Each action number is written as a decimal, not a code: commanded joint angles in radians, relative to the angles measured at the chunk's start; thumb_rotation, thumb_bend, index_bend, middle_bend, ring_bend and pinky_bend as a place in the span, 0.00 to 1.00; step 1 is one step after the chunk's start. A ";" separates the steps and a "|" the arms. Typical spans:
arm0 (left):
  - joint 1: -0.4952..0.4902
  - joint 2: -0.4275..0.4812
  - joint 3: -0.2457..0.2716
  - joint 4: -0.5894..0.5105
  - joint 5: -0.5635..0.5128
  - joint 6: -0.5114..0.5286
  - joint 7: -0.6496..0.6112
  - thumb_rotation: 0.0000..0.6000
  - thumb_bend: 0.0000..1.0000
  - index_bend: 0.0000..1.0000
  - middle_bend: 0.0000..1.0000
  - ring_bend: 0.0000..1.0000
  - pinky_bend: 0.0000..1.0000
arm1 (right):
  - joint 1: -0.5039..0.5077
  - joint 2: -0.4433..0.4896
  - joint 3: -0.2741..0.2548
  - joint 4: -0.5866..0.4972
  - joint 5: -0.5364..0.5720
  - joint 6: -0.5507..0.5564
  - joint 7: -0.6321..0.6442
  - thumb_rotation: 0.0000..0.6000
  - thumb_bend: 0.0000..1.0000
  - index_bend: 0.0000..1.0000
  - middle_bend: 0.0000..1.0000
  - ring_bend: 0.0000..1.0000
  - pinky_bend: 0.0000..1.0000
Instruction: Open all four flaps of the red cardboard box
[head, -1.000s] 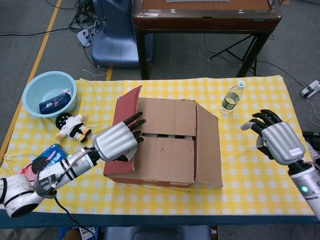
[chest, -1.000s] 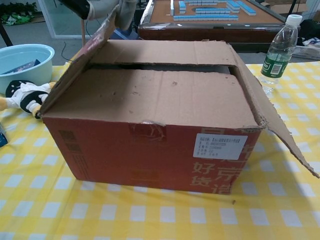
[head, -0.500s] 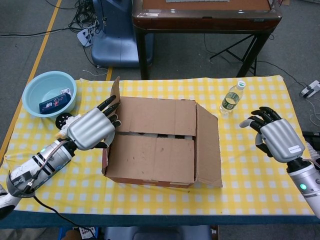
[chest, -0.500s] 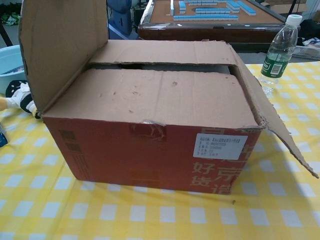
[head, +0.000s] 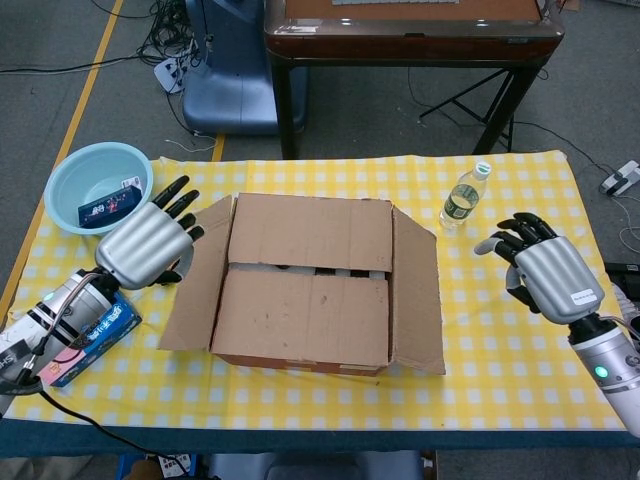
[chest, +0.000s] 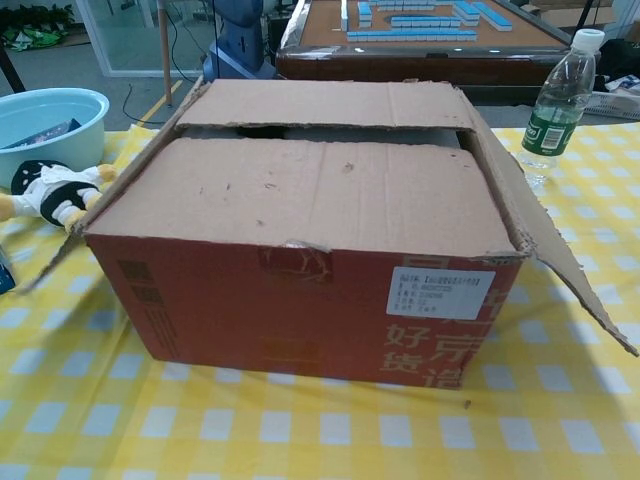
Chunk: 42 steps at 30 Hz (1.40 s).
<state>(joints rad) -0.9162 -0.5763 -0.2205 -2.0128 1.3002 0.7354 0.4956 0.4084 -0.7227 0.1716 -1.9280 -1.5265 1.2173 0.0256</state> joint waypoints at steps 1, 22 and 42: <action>0.011 -0.020 0.009 0.009 -0.023 0.005 0.010 0.33 0.74 0.52 0.43 0.12 0.00 | 0.005 -0.002 -0.003 -0.006 -0.001 -0.011 -0.013 1.00 0.98 0.36 0.38 0.21 0.14; 0.249 -0.298 0.048 0.164 -0.166 0.354 -0.211 0.49 0.42 0.25 0.27 0.12 0.00 | 0.132 -0.087 0.017 -0.035 0.078 -0.199 -0.166 1.00 0.39 0.11 0.17 0.12 0.16; 0.405 -0.329 0.123 0.170 -0.023 0.487 -0.233 0.67 0.42 0.24 0.23 0.12 0.00 | 0.403 -0.351 0.064 0.104 0.402 -0.419 -0.383 1.00 0.30 0.00 0.02 0.00 0.13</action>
<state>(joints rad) -0.5147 -0.9041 -0.0995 -1.8412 1.2724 1.2203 0.2622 0.7971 -1.0540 0.2362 -1.8413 -1.1419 0.8068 -0.3403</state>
